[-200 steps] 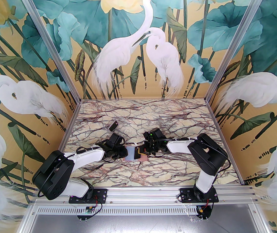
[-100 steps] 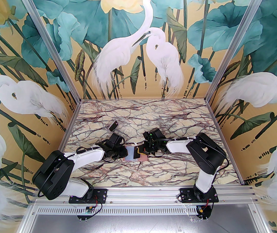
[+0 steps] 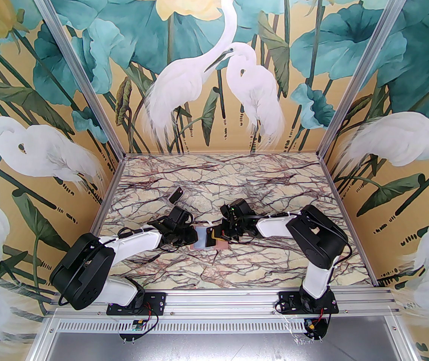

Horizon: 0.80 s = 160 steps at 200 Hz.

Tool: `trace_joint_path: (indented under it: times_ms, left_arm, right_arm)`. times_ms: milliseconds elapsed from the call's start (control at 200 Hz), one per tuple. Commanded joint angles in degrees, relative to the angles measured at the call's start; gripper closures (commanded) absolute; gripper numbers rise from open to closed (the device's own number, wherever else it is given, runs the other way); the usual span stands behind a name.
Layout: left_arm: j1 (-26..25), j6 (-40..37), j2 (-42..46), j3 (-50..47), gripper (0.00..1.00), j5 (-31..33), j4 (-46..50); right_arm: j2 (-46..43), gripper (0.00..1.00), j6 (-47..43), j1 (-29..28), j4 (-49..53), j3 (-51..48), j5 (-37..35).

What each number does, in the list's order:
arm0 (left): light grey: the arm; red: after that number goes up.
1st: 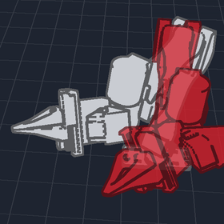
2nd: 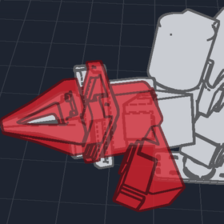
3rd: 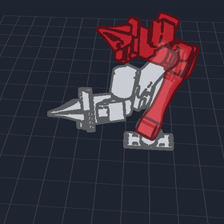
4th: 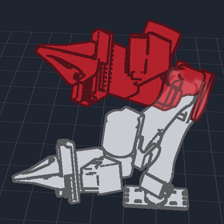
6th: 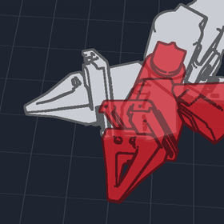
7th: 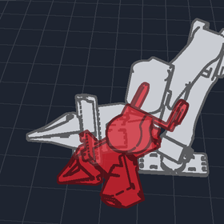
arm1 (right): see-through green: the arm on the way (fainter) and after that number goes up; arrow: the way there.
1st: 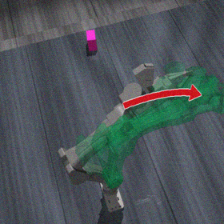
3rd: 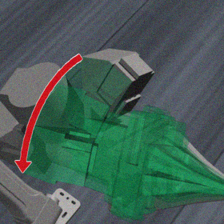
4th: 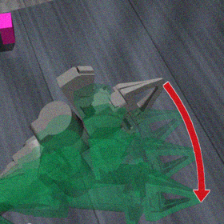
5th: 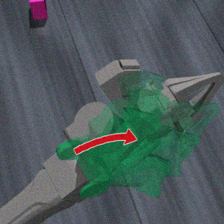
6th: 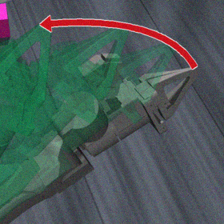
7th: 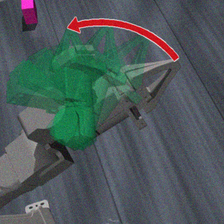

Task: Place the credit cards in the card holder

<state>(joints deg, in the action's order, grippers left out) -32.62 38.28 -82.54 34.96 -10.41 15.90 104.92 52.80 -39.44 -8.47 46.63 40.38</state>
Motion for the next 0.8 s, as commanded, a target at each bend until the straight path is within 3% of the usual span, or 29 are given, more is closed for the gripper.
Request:
trace_joint_path:
  times_ms: [0, 535, 795]
  left_arm:
    - [-0.24, 0.04, -3.1, -2.78, 0.82, -0.31, 1.98]
    - [-0.25, 0.04, -3.59, -3.0, 0.82, -0.44, 1.66]
    - [-0.25, -0.14, -3.42, -3.05, 0.82, -0.22, 2.17]
  right_arm:
    - [1.99, 1.0, 0.97, -0.66, 0.65, -0.02, -0.83]
    - [3.1, 1.0, 0.68, -0.81, 1.05, 0.73, -0.79]
    - [1.67, 0.72, -1.62, -0.81, 5.34, 2.05, -2.44]
